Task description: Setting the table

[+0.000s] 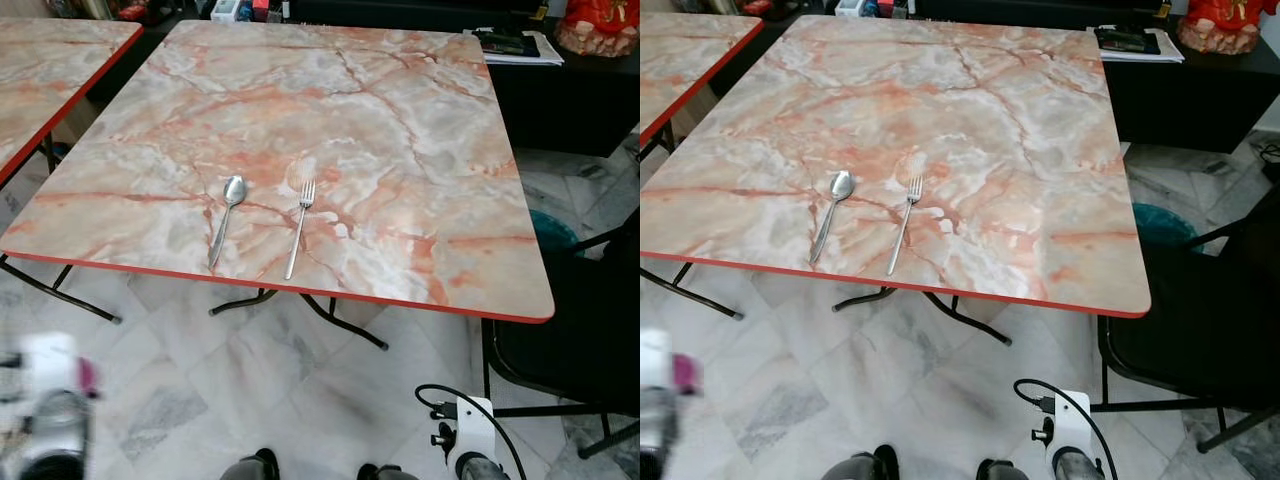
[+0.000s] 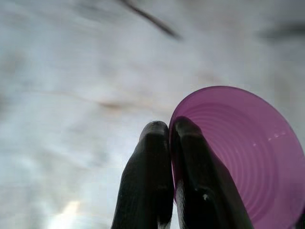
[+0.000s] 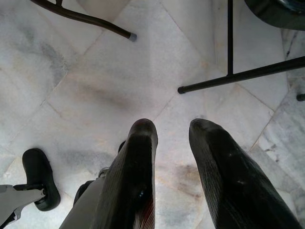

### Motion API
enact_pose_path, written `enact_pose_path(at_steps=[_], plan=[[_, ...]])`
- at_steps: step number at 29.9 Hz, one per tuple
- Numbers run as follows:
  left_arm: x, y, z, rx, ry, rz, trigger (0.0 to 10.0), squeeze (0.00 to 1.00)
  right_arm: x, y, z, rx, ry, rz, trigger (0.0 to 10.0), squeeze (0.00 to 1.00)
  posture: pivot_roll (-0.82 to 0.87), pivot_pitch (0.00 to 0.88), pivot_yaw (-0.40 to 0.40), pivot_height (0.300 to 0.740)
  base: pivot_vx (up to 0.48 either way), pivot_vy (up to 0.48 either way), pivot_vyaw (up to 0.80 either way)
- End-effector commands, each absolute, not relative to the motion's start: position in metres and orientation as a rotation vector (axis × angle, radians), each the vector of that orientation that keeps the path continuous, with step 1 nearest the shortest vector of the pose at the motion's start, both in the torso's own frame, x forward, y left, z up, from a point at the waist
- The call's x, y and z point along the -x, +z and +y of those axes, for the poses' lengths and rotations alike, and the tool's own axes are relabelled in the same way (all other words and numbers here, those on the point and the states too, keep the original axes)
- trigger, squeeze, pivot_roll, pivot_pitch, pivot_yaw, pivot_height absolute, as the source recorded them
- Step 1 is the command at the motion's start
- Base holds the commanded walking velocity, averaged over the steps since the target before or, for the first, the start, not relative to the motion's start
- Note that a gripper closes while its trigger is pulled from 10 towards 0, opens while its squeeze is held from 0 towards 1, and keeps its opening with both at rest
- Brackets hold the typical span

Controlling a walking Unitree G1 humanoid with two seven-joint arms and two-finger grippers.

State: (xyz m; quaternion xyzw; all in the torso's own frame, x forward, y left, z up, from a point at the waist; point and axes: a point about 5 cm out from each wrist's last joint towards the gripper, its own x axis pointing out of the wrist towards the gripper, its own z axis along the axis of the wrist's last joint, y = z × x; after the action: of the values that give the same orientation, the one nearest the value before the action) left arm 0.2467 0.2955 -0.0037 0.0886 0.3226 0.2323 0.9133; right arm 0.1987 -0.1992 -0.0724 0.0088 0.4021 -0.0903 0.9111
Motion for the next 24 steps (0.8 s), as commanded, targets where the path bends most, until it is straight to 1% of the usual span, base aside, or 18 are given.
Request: enact_pose_path(at_steps=[1,2,3,6,8,9,11,15,20,24], plan=[[-0.238,-0.019,0.285,-0.183,0.404,0.718,10.0,0.00,-0.193,-0.075,-0.201,-0.018,-0.196,0.850,10.0,0.00,-0.02,0.198,0.002,0.740,0.000,0.000,0.00],[-0.236,-0.026,0.272,-0.169,0.358,0.738,10.0,0.00,-0.194,-0.075,-0.201,-0.017,-0.196,0.850,10.0,0.00,-0.02,0.200,0.000,0.740,0.000,0.000,0.00],[-0.236,-0.026,0.272,-0.169,0.358,0.738,10.0,0.00,-0.194,-0.075,-0.201,-0.017,-0.196,0.850,10.0,0.00,-0.02,0.200,0.000,0.740,0.000,0.000,0.00],[-0.236,-0.032,0.256,-0.123,0.324,0.728,10.0,0.00,-0.194,-0.075,-0.201,-0.017,-0.195,0.849,10.0,0.00,-0.02,0.200,0.000,0.740,0.000,0.000,0.00],[-0.236,-0.033,0.254,-0.113,0.315,0.720,10.0,0.00,-0.194,-0.075,-0.201,-0.016,-0.195,0.849,10.0,0.00,-0.02,0.200,0.000,0.740,0.000,0.000,0.00],[-0.237,-0.036,0.243,-0.058,0.296,0.713,10.0,0.00,-0.194,-0.075,-0.202,-0.016,-0.194,0.848,10.0,0.00,-0.03,0.202,-0.002,0.740,0.000,0.000,0.00],[-0.231,-0.046,0.228,-0.061,0.234,0.750,10.0,0.00,-0.194,-0.075,-0.202,-0.016,-0.192,0.847,10.0,0.00,-0.03,0.198,0.000,0.740,0.000,0.000,0.00],[-0.224,-0.053,0.223,-0.038,0.232,0.783,10.0,0.00,-0.193,-0.075,-0.202,-0.017,-0.194,0.847,10.0,0.00,-0.04,0.194,0.002,0.740,0.000,0.060,0.00],[-0.222,-0.054,0.222,-0.035,0.239,0.779,10.0,0.00,-0.191,-0.076,-0.202,-0.021,-0.196,0.860,10.0,0.00,-0.04,0.185,0.003,0.740,0.000,0.480,0.00],[-0.218,-0.056,0.224,-0.029,0.266,0.782,10.0,0.00,-0.190,-0.077,-0.201,-0.021,-0.187,0.869,10.0,0.00,-0.04,0.180,0.004,0.740,0.000,0.480,-0.76]])
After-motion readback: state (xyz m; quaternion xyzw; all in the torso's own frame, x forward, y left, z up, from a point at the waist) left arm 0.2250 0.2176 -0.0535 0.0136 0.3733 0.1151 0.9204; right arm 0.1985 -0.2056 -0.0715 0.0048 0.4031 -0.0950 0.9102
